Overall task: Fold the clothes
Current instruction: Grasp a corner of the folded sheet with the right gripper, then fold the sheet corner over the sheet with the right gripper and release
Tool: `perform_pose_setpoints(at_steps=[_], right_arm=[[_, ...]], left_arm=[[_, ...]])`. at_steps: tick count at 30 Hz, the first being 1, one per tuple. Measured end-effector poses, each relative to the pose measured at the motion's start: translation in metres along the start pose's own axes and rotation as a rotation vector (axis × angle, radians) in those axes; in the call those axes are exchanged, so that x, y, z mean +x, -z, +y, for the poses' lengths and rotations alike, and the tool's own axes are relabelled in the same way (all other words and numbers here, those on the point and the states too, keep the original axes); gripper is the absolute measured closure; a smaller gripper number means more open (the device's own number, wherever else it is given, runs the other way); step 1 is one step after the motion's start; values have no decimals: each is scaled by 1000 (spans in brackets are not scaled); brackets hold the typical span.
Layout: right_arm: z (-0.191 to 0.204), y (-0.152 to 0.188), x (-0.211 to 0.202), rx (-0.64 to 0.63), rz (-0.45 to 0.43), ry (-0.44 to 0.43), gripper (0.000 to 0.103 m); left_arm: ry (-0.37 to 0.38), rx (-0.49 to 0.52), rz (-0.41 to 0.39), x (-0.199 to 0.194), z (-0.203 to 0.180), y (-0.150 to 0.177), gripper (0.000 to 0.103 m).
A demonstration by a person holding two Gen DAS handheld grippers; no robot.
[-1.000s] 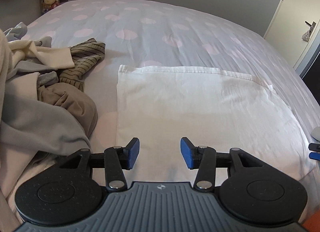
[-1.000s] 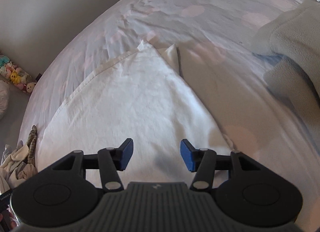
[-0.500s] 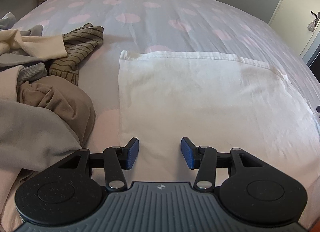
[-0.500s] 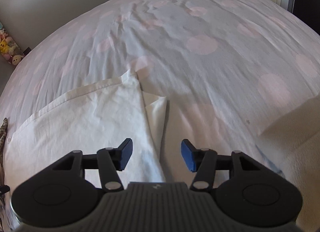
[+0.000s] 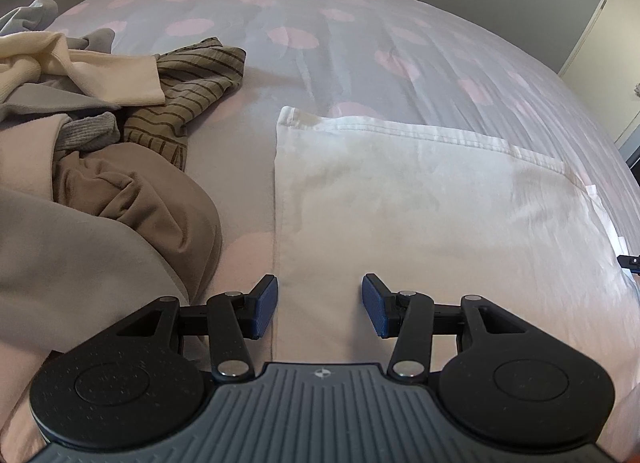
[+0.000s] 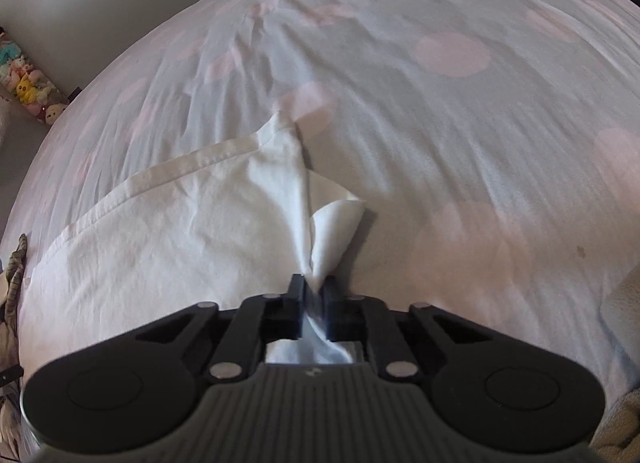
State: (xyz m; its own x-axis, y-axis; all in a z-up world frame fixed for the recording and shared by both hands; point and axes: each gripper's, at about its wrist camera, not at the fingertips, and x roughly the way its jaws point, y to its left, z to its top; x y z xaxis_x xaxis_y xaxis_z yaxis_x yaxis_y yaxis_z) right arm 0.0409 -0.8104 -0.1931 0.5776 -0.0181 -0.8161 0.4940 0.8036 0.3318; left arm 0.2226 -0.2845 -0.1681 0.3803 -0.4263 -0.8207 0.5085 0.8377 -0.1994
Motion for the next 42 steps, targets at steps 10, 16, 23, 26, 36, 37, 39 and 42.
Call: perform_pose_setpoints(at_steps=[10,16,23,26,36,37,39,42], right_arm=[[72,-16,-63,-105,-40,33,96],[147,-17,-93,-153,-31,-6,96],[247,-16,-97,-226,-14,-49,96],[287,-8,-86,-240,6,-69,96],[388,37,-8,-260,112,-166,96],[393,42,-2,-263,126,-172,96],[404,51,11,-269,154,-184,96],[412,62,26,-271,182,-208,96]], left_arm=[[38,-58,-86,-32,12,-5,58],[64,-70,-143,-52,23,-6,58],[115,-138,-164,-61,50,-4,58],[129,-152,-149,-59,57,-3,58],[116,-158,-112,-50,69,-2,58],[114,-165,-113,-49,71,-2,58],[112,-181,-111,-48,75,-2,58],[118,-196,-109,-46,77,-2,58]])
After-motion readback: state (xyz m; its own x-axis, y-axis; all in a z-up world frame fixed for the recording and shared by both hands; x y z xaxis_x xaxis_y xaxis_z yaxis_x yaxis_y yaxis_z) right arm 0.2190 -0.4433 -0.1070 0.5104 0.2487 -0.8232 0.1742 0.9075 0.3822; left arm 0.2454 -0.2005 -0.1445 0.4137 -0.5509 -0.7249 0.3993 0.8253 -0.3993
